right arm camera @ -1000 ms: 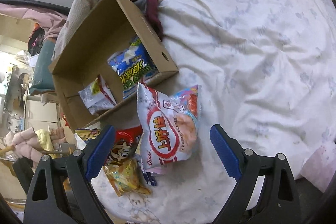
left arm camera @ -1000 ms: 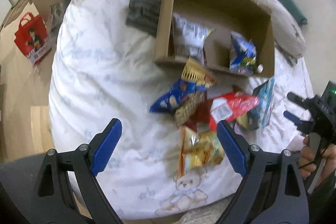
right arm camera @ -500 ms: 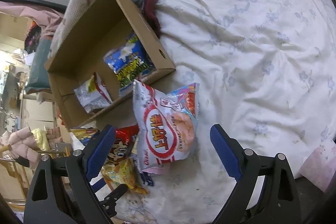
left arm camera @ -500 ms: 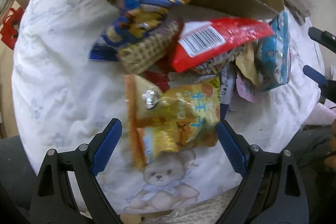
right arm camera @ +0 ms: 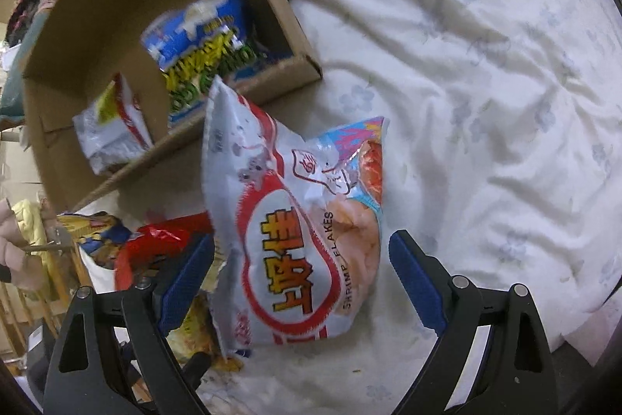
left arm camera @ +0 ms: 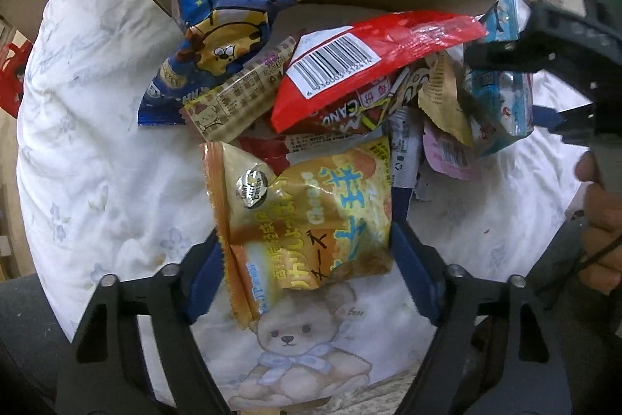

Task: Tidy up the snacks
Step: 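Grasp the yellow cheese bag with left tool while right tool grasps shrimp flakes bag, then lower both bags into the cardboard box and open both tools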

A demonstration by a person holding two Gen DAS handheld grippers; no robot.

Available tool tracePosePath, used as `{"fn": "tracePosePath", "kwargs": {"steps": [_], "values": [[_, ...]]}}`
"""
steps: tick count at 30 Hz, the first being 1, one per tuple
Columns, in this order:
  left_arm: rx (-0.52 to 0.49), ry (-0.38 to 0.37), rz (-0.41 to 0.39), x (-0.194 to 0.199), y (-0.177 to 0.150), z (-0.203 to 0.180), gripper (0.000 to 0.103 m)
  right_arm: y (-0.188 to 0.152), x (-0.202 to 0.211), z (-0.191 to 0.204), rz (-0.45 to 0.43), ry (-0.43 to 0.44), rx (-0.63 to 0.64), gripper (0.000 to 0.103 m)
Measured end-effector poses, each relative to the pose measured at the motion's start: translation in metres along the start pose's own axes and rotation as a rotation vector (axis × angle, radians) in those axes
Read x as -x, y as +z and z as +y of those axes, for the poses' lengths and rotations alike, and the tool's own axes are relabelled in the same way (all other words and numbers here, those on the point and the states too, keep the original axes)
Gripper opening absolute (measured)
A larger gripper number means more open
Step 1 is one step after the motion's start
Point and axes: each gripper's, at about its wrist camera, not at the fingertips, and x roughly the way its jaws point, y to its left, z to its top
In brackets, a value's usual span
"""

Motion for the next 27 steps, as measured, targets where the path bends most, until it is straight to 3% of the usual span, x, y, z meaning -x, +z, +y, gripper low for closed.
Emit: {"fn": "tracePosePath", "kwargs": {"steps": [4, 6, 15, 22, 25, 27], "values": [[-0.009, -0.007, -0.003, 0.01, -0.003, 0.008, 0.055, -0.001, -0.005, 0.0, 0.004, -0.026, 0.017, 0.092], [-0.009, -0.022, -0.005, 0.021, -0.002, 0.022, 0.051, -0.002, -0.004, -0.001, 0.003, -0.04, 0.029, 0.073], [-0.011, -0.074, -0.021, 0.051, -0.017, 0.037, 0.05, -0.018, 0.015, -0.007, -0.056, -0.064, 0.024, 0.045], [-0.057, -0.106, 0.017, 0.052, -0.016, 0.023, 0.048, -0.022, 0.025, -0.003, -0.084, -0.064, 0.052, 0.043], [-0.087, -0.175, 0.078, 0.047, -0.014, 0.012, 0.047, -0.023, 0.025, -0.005, -0.083, -0.057, 0.038, 0.043], [-0.119, -0.14, 0.051, 0.052, -0.013, 0.007, 0.047, -0.021, 0.025, -0.003, -0.086, -0.056, 0.037, 0.043]]}}
